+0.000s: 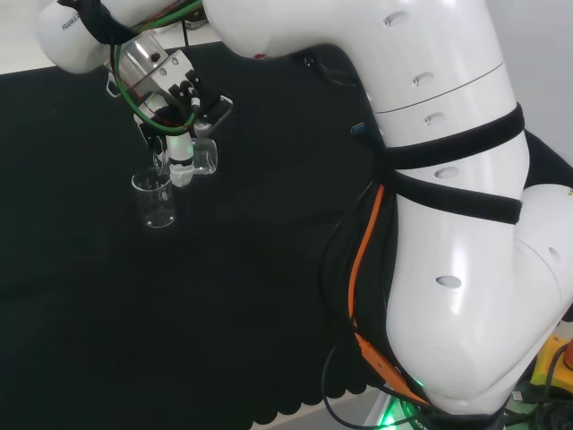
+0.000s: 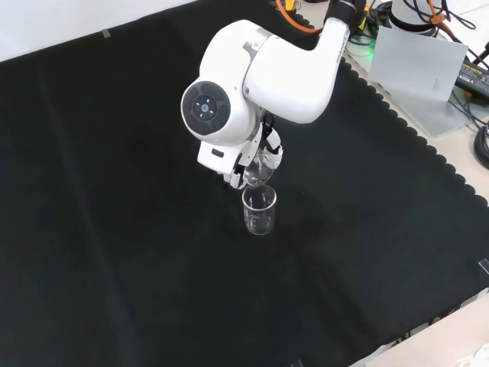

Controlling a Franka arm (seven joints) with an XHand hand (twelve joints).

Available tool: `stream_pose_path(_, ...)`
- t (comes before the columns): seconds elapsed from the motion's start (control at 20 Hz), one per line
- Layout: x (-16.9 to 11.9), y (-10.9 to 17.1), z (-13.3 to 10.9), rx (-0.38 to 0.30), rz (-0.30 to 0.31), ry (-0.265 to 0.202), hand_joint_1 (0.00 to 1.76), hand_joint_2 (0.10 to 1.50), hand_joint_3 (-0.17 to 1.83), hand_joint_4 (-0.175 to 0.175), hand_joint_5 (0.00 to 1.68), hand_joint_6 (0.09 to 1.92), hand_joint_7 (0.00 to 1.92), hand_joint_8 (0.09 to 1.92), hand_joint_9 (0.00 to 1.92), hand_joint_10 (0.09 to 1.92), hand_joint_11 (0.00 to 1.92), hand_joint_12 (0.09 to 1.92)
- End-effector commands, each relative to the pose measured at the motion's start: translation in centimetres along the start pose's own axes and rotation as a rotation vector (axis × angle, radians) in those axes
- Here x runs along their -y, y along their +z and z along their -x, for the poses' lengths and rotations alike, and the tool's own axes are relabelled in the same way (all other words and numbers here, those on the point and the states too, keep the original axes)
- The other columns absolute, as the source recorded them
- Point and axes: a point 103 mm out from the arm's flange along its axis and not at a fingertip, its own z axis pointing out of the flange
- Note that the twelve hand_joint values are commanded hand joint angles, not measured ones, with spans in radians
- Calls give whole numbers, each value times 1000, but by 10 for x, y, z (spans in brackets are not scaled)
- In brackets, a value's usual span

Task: Pour the water from the handheld beaker into the one on the table.

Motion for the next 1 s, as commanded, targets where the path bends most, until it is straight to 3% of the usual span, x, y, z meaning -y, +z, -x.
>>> stream_pose_path(0.05, 3, 0, 0, 11, -15, 3, 1302, 555, 942, -175, 1141, 1011, 1206, 982, 1440, 946, 1155, 825)
stream_pose_path(1.0, 2, -10, -8, 44, -35, -14, 1301, 555, 945, -175, 1139, 1018, 1204, 988, 1439, 948, 1154, 828)
